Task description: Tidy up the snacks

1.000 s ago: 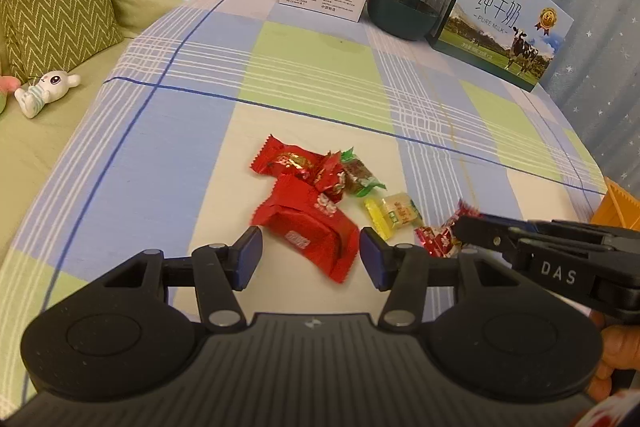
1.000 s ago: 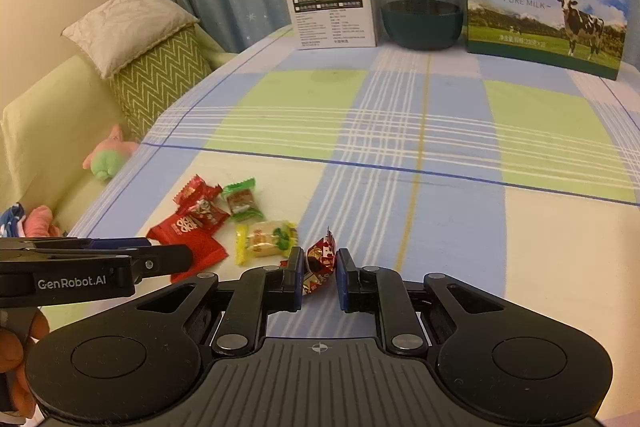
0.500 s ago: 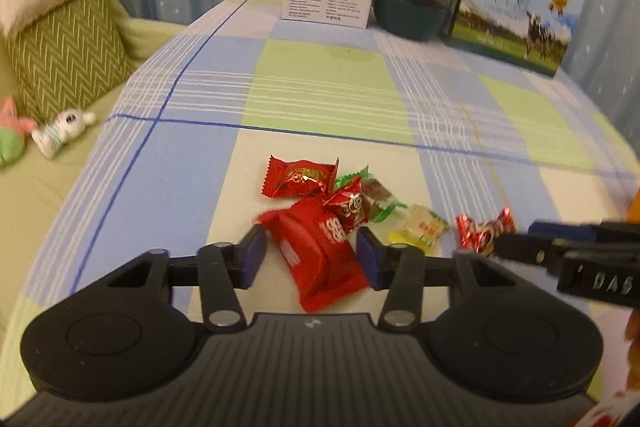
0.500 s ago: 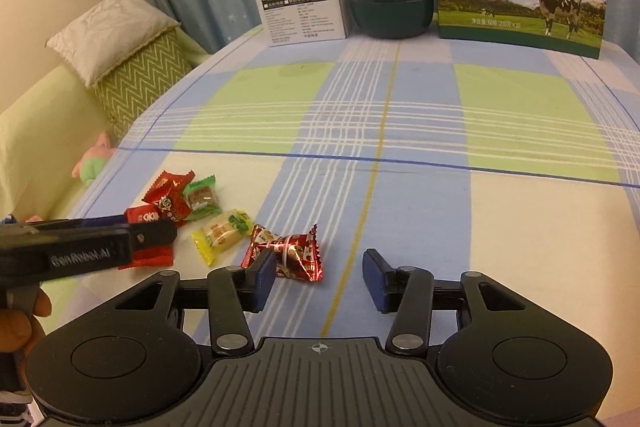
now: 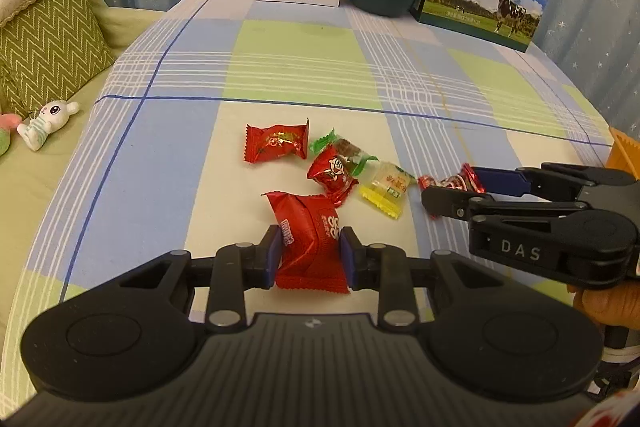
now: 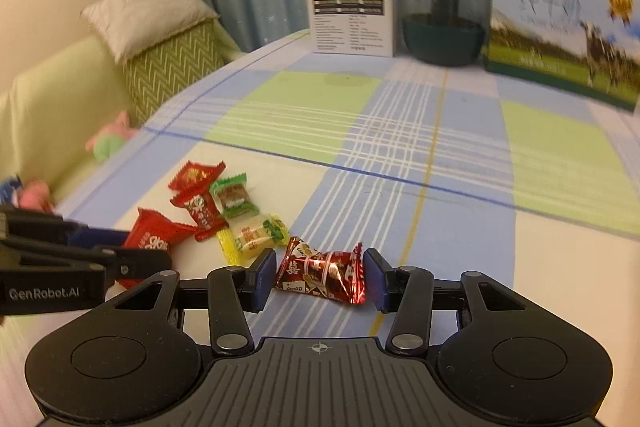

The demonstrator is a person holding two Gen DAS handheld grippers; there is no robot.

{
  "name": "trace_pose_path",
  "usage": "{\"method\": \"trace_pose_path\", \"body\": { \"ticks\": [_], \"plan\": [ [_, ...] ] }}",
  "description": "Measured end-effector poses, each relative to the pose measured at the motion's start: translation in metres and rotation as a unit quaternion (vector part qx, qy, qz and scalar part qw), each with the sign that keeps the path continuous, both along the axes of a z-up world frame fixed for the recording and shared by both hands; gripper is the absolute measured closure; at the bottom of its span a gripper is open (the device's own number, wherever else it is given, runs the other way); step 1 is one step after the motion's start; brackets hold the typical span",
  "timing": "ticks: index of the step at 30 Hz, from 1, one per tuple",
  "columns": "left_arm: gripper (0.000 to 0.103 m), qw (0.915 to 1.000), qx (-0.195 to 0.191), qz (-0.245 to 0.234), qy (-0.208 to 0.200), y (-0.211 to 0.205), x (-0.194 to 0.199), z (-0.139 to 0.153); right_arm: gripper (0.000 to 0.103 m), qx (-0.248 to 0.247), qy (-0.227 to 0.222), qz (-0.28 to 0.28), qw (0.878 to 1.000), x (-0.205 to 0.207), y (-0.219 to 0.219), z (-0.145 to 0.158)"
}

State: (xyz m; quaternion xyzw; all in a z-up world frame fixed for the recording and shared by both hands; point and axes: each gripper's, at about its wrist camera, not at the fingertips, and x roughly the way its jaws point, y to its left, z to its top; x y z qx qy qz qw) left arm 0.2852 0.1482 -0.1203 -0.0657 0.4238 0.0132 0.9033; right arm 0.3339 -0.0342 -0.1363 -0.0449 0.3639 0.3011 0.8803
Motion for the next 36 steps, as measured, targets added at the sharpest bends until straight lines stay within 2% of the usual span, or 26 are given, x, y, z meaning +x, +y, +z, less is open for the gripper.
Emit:
{"method": "trace_pose_path", "body": {
  "ticks": [2, 5, 12, 16, 18, 29, 36],
  "plan": [
    [0.075, 1.0, -0.002, 0.002, 0.0, 0.001, 0.001, 0.0, 0.067, -0.005, 0.001, -0.007, 1.0, 0.001, -0.001, 0.0],
    [0.071, 1.0, 0.001, 0.005, -0.001, 0.001, 0.001, -0.002, 0.071, 0.011, 0.021, -0.02, 1.0, 0.006, -0.006, 0.002],
    [0.07, 0.9998, 0.01, 0.008, -0.013, 0.001, 0.006, -0.004, 0.072, 0.031, 0.022, -0.038, 0.999, 0.008, -0.014, 0.013],
    [0.07, 0.9995, 0.029, 0.002, -0.016, -0.002, 0.008, -0.006, 0.072, 0.042, 0.022, -0.048, 0.998, 0.009, -0.017, 0.018],
    [0.078, 0.9993, 0.036, 0.001, -0.013, -0.003, 0.007, -0.005, 0.072, 0.044, 0.022, -0.052, 0.997, 0.009, -0.019, 0.02],
    [0.08, 0.9998, 0.002, 0.001, -0.019, -0.015, -0.01, 0.011, 0.072, 0.065, 0.022, -0.088, 0.994, -0.006, -0.041, 0.04],
    [0.08, 0.9993, -0.001, -0.015, -0.035, -0.034, -0.027, 0.023, 0.072, 0.066, 0.022, -0.118, 0.991, -0.043, -0.067, 0.057]
  ]
}}
